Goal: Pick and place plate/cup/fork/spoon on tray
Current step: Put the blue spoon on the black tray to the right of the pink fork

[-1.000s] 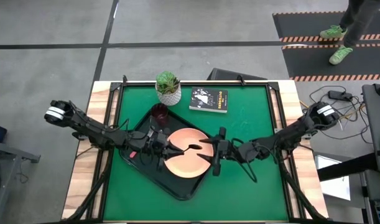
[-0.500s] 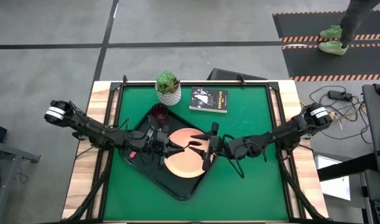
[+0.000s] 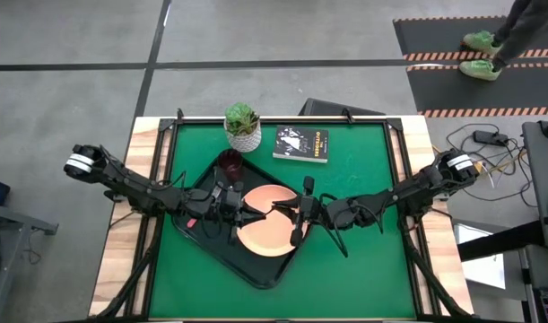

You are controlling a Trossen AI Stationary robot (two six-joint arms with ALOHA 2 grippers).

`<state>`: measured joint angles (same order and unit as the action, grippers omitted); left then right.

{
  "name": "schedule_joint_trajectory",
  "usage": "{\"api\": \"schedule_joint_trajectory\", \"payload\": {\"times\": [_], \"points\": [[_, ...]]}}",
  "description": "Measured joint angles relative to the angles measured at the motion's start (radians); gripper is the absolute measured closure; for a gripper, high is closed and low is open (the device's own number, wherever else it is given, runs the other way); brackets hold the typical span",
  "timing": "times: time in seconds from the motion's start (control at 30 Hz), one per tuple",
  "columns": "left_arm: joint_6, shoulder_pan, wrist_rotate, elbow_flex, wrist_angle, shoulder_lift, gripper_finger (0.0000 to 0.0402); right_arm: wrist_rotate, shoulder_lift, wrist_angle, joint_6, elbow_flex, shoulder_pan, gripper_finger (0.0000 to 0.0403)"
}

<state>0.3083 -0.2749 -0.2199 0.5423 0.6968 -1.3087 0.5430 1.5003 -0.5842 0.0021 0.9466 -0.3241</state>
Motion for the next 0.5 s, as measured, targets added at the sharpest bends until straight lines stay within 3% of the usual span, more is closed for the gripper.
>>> {"api": "schedule_joint_trajectory", "payload": {"times": [0.37, 0.5], "points": [[-0.007, 0.000, -0.001, 0.000, -0.004, 0.000, 0.0400, 0.000, 0.000, 0.003, -0.003, -0.001, 0.000, 0.0392], [-0.007, 0.001, -0.004, 0.000, 0.002, 0.000, 0.0373, -0.002, 0.000, 0.024, 0.001, -0.003, -0.001, 0.0392]]}}
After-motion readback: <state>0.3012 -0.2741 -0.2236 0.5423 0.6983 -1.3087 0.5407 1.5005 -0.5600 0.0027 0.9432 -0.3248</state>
